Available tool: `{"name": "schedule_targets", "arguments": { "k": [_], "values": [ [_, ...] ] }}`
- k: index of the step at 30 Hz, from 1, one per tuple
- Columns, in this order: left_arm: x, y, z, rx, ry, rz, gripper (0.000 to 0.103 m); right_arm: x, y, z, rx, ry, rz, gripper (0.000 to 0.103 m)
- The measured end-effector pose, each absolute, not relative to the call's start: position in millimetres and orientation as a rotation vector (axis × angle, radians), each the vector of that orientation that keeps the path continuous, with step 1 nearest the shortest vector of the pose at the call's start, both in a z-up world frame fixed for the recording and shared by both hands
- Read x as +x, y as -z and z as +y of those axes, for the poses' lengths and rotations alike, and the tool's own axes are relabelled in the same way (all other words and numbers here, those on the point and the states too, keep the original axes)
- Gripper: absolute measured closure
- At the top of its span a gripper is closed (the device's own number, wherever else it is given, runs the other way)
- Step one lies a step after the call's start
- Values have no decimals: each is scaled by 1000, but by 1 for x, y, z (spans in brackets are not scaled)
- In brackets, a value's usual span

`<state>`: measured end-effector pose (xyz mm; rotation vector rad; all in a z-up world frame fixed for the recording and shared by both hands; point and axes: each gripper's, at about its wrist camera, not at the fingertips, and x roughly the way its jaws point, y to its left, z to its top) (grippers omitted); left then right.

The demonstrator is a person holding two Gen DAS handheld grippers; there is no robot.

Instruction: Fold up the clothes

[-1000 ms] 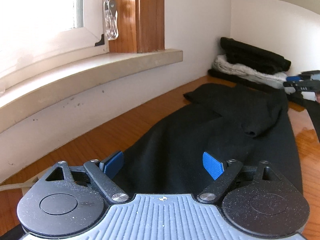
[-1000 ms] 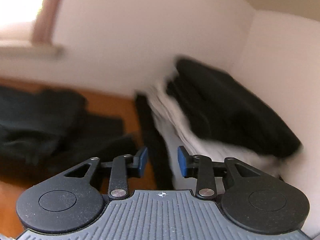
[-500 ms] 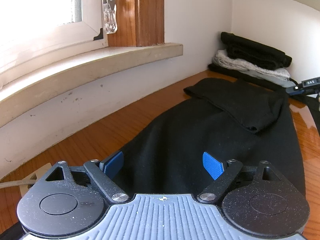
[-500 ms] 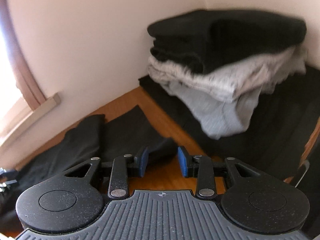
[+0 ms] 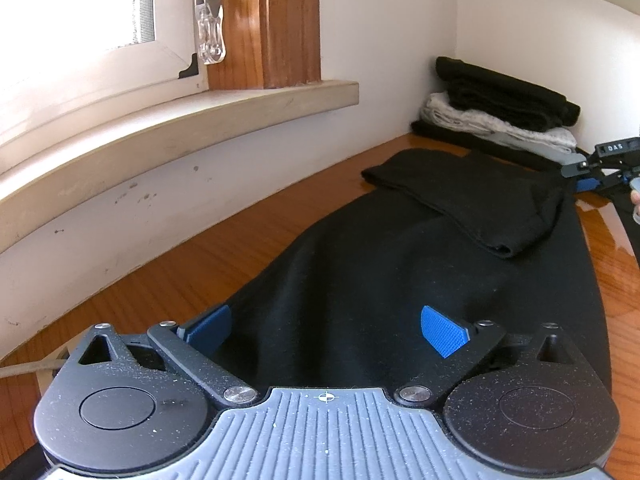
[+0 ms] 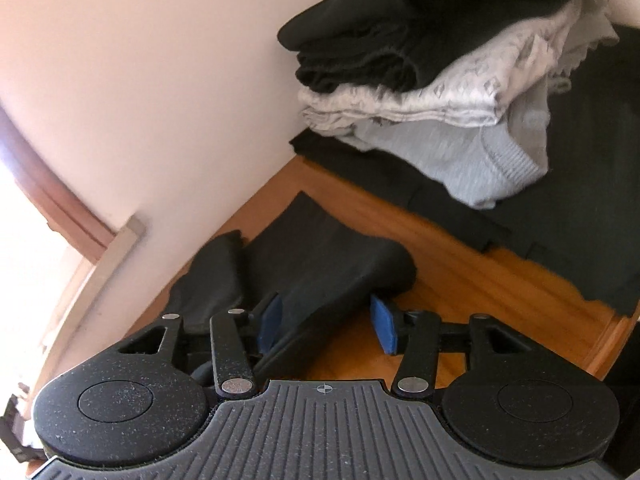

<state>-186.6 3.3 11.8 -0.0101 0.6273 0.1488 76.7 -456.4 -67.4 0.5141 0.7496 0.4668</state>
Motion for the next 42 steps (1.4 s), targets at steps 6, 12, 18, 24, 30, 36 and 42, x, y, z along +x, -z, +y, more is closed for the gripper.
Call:
{"name": "schedule_targets", "arguments": {
  "k": [6,12,18,24,30,36,42],
  "values": [
    [-186,-12,4,-11,-147,625,2,111,62,-429,436,-445,738,57],
    [-191,-19,3,-6,-168,585,2,132,51,-395,257,-498,694,98],
    [-205,-54,10,-51,-201,493,1,145,-12,-381,-30,-457,452,99],
    [-219,-70,20,-80,-260,467,1,166,-66,-380,-293,-343,292,99],
    [-243,-86,31,-95,-315,456,1,194,-68,-418,-368,-166,269,85],
    [-280,-87,48,-75,-377,509,0,162,-50,-417,-329,-234,265,50],
    [-357,-79,76,-107,-502,546,0,113,-21,-381,-243,-521,318,38]
  ]
}}
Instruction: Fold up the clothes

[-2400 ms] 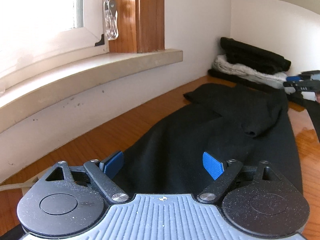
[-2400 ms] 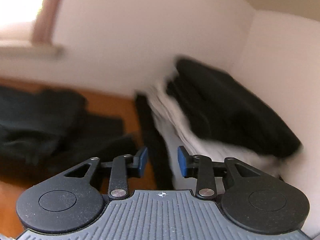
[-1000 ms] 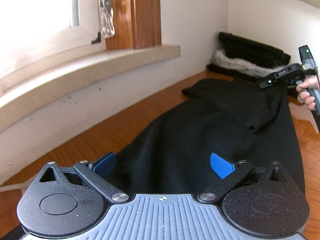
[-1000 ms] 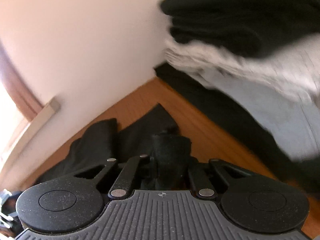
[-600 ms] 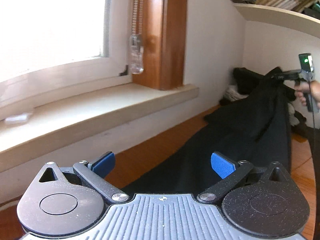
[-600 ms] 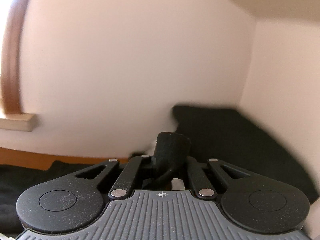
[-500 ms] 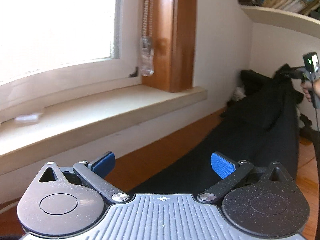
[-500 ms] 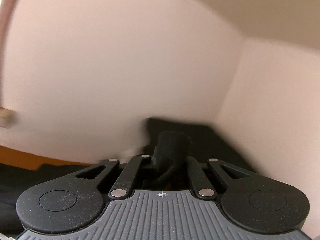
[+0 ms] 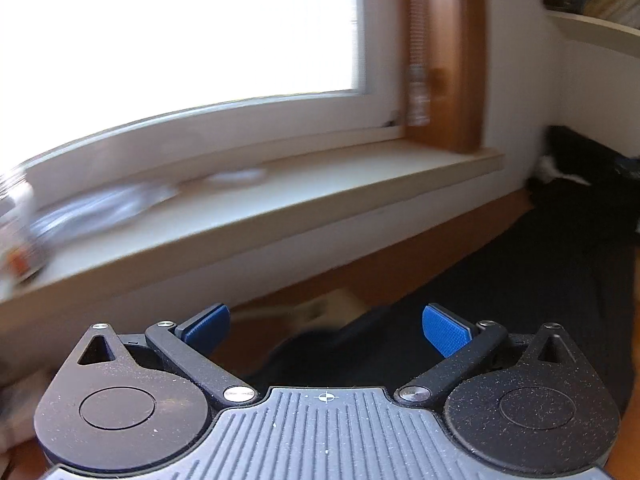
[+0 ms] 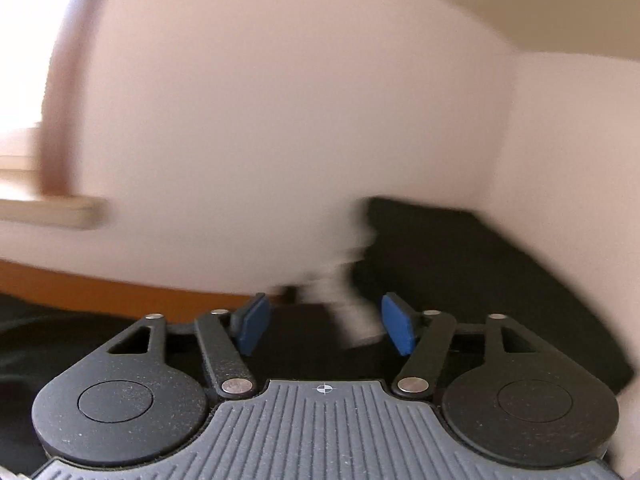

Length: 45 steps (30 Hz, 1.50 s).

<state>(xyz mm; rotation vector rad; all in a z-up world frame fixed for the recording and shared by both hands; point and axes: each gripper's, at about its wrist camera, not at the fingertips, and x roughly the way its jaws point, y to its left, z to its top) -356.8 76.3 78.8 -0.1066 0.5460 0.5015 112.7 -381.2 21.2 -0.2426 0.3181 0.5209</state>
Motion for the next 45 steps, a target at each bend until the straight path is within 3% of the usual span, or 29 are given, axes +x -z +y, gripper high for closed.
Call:
{"name": "schedule_targets", "arguments": {
  "k": [11,16,20,24,29,30,33,41,45],
  "values": [
    [-491,-62,98,-226,-658,528,0,47,38,-299,-174,-885,457,31],
    [-500,-57,119,-302,-636,472,1,48,50,-287,-197,-892,504,29],
    [-488,-48,132,-318,-618,485,8,55,52,-292,-172,-883,546,26],
    [-484,-43,136,-333,-582,479,32,51,57,-287,-159,-867,601,26],
    [-487,-47,124,-299,-564,471,51,41,57,-281,-207,-868,561,26],
    [-489,-47,122,-297,-567,466,64,36,55,-275,-233,-875,536,26],
    [-493,-46,115,-283,-581,447,71,19,39,-247,-282,-939,482,27],
    [-503,-60,83,-236,-568,396,72,-81,-11,-91,-424,-1363,340,27],
    [-500,-60,80,-213,-593,434,63,-142,-16,-7,-504,-1559,314,27]
  ]
}}
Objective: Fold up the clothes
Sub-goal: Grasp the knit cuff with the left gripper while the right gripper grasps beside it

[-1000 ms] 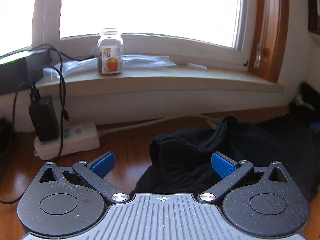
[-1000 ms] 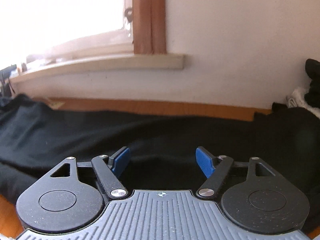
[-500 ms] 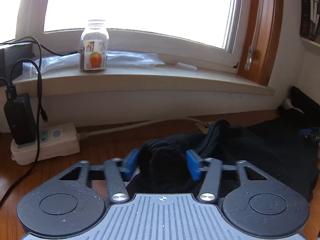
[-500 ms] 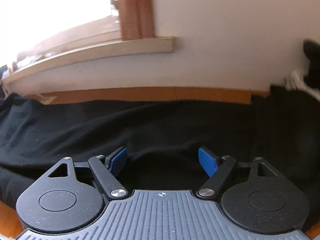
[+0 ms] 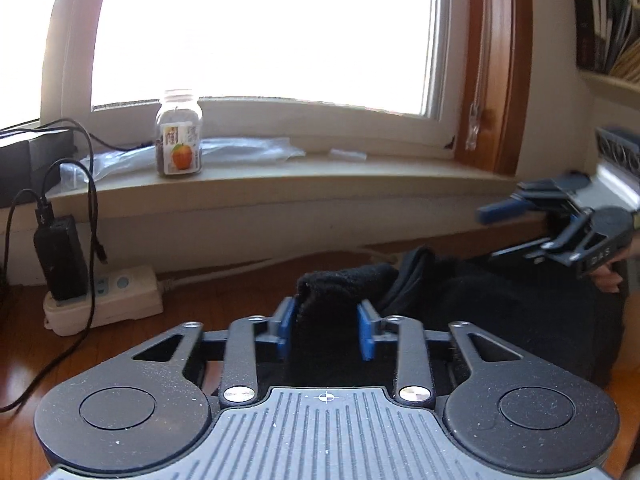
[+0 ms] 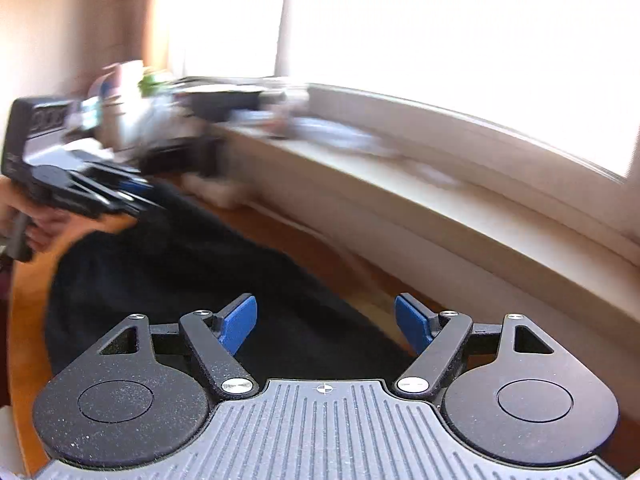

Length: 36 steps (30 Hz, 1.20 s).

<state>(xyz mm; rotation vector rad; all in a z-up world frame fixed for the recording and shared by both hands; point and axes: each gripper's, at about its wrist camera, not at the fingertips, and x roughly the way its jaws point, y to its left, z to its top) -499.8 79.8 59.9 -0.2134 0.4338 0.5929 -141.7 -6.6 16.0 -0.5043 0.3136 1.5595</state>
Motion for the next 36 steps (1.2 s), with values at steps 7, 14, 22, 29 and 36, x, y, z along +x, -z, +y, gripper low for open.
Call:
{"name": "schedule_targets", "arguments": {
  "k": [7,14,22,29,36],
  "values": [
    [-546,-48,80,-297,-602,438,45,-198,-12,93,-638,-1750,284,27],
    [-574,-43,62,-330,-571,394,41,-210,-2,151,-664,-1806,407,26],
    [-570,-51,51,-314,-542,362,26,-207,-13,110,-616,-1870,356,80],
    [-547,-51,59,-344,-460,366,25,-204,-50,53,-508,-1938,191,82],
    [-556,-40,47,-408,-390,399,57,-217,-59,58,-495,-1953,83,84]
  ]
}}
